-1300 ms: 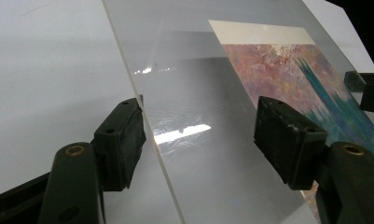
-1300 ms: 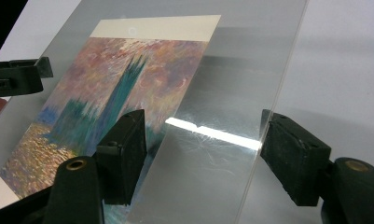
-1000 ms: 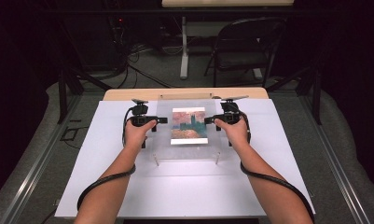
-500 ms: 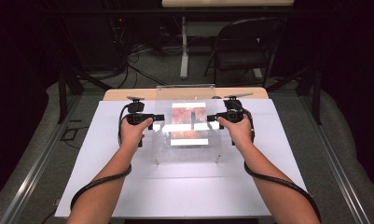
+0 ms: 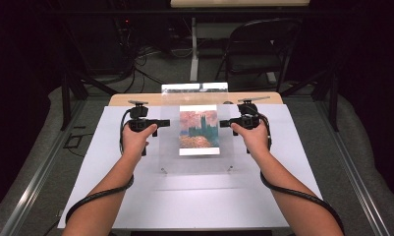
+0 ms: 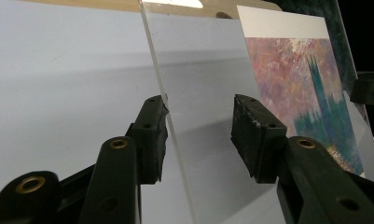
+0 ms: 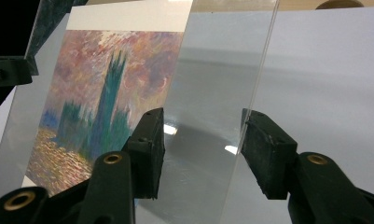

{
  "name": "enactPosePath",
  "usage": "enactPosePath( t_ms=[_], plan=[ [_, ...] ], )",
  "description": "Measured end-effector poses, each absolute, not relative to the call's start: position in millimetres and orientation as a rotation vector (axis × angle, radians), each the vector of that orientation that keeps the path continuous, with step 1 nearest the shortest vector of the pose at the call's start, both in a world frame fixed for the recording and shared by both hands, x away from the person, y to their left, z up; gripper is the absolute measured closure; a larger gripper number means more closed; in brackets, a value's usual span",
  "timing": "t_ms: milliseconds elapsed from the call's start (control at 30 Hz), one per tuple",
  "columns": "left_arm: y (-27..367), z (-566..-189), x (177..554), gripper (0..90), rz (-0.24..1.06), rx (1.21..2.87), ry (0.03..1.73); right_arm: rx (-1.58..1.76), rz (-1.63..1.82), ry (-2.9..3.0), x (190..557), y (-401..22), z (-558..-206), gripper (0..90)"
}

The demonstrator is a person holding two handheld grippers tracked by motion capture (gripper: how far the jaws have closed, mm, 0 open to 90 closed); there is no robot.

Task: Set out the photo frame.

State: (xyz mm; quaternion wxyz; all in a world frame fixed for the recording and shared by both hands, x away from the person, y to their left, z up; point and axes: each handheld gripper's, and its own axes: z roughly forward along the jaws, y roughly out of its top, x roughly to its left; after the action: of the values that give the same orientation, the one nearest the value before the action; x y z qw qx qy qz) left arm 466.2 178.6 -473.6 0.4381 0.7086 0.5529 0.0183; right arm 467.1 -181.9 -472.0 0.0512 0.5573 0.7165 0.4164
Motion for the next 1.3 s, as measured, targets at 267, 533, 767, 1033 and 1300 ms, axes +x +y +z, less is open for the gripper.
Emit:
enactPosePath(
  t_ms=[267, 533, 767, 1033, 1300],
  plan=[
    [183, -462, 454, 60.3, 0.059, 1.769, 1.341, 1.65, 1.265, 2.189, 456, -182, -460, 53.2],
    [184, -453, 442, 62.5, 0.086, 1.774, 1.322, 1.607, 1.251, 2.185, 444, -181, -450, 54.5],
    [184, -447, 433, 64.1, 0.104, 1.776, 1.302, 1.579, 1.245, 2.188, 435, -182, -444, 56.2],
    [185, -439, 413, 66.7, 0.148, 1.78, 1.267, 1.531, 1.264, 2.184, 419, -184, -437, 60.1],
    [188, -433, 375, 70.6, 0.214, 1.76, 1.17, 1.403, 1.303, 2.165, 382, -189, -430, 65.2]
  ],
)
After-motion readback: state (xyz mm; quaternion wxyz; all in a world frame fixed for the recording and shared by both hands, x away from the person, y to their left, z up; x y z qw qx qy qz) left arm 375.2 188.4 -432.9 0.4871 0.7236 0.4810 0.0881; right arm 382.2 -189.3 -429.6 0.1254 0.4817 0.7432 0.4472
